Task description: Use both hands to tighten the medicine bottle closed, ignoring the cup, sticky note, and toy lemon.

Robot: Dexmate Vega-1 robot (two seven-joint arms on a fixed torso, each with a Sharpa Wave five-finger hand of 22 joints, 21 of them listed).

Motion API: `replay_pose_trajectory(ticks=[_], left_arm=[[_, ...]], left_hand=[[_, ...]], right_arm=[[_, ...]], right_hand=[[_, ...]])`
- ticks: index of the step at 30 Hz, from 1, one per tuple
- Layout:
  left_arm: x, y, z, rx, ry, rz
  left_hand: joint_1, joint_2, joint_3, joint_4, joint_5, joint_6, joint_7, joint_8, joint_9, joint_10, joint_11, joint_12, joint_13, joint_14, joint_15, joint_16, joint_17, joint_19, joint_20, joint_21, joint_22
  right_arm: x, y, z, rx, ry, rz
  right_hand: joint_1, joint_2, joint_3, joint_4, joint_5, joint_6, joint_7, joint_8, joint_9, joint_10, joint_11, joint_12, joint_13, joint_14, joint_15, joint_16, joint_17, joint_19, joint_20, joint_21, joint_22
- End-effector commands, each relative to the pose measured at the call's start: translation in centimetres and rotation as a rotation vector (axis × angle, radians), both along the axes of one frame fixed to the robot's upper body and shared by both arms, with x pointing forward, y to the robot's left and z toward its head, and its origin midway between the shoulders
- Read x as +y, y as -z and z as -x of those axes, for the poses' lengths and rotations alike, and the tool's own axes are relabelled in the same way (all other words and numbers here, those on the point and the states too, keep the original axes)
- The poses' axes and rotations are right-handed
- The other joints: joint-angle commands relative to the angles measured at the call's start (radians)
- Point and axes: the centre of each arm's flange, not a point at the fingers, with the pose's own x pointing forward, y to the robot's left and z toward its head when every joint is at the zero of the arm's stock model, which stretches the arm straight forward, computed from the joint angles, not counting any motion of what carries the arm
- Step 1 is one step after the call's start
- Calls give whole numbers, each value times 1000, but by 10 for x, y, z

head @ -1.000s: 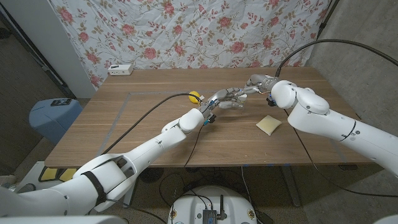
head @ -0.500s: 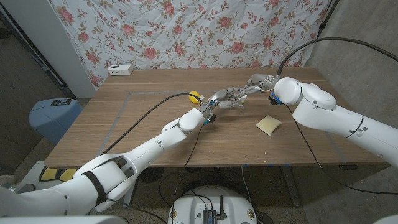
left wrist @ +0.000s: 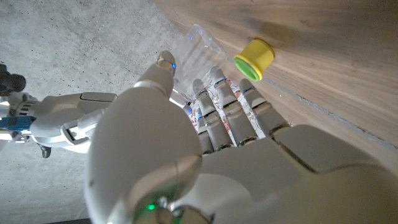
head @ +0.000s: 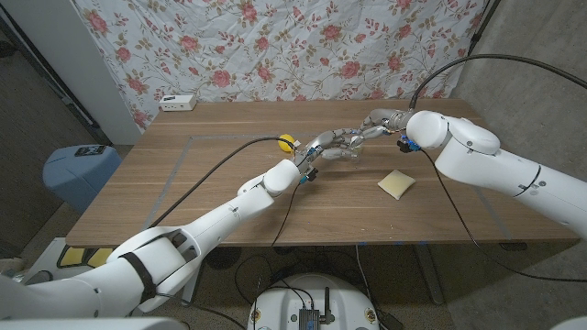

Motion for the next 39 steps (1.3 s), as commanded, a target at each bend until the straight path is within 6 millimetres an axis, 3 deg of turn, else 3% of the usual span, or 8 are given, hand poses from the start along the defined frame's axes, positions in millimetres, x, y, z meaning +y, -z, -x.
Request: replay_pose_trajectory(ticks=[1,24,39], left_arm=[[2,1,-1,3,-3,2],[-2,-3,-2,-2,6,-4],[-2,-2,-1,1,4,-3]], left_hand=[[-1,5,11,2,7,4,-10,-1,3,20,-12,7,5,-4,-78,5,1,-2,2,1,3],[-5,7,17,4,8,4,-9,-1,3,21,-11,7,5,-2,-78,6,2,-4,3,3,3],[-7,5,19,2,7,5,-10,-1,3,20,-11,6,5,-2,-78,6,2,-4,1,4,3]], right_arm=[[0,-1,-4,33,-11,4],[0,-1,-7,27,-18,5],[1,0,-7,-2,-12,-5]], right_hand=[[27,1,18,-2,-9,-6,-2,6,3,-15,3,2,5,-16,6,-1,0,-17,2,-3,-1],[111,7,55,-7,-20,55,-35,40,2,-11,-3,16,5,-18,2,10,0,-21,3,4,-2],[140,11,73,1,-24,124,-55,65,2,16,-7,26,5,4,-9,20,2,-5,-7,12,-2]])
